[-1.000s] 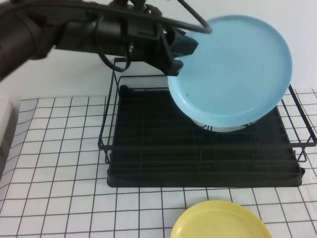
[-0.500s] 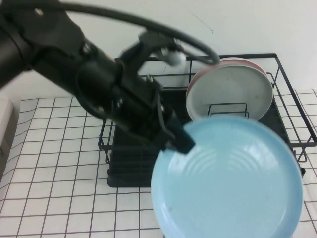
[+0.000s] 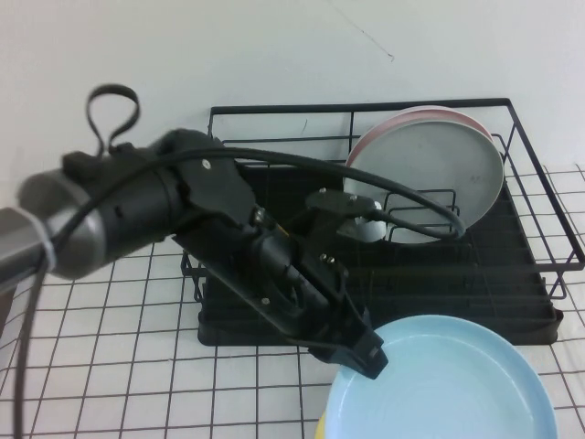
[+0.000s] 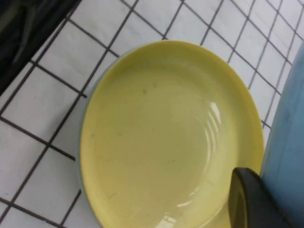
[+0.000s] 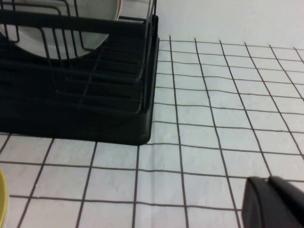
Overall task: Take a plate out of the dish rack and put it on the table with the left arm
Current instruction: Place the plate from the table
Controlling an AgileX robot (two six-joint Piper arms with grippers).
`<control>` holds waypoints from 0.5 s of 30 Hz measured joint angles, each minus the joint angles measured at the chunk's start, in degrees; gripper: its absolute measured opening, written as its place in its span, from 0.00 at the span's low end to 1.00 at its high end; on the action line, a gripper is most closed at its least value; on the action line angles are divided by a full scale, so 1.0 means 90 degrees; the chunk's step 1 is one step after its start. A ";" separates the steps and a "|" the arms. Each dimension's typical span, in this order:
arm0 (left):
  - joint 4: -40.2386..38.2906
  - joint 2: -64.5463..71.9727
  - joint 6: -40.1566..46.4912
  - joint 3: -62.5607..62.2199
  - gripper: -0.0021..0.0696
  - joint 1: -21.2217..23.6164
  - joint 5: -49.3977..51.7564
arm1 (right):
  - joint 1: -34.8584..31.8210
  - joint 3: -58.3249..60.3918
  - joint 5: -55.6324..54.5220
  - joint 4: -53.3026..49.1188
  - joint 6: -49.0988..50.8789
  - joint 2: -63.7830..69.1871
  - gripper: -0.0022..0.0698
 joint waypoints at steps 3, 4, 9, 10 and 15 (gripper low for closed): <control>0.0000 0.0364 -0.0119 0.0000 0.11 0.0000 -0.0115 | 0.0000 0.0000 0.0000 0.0000 0.0000 0.0000 0.03; 0.0019 0.0449 -0.0190 0.0000 0.11 0.0000 -0.0126 | 0.0000 0.0000 0.0000 0.0000 0.0000 0.0000 0.03; 0.0405 0.0770 -0.0466 0.0000 0.11 0.0000 -0.0169 | 0.0000 0.0000 0.0000 0.0000 0.0000 0.0000 0.03; 0.0461 0.0799 -0.0518 0.0000 0.11 0.0000 -0.0178 | 0.0000 0.0000 0.0000 0.0000 0.0000 0.0000 0.03; 0.0600 0.0898 -0.0687 0.0000 0.11 0.0000 -0.0210 | 0.0000 0.0000 0.0000 0.0000 0.0000 0.0000 0.03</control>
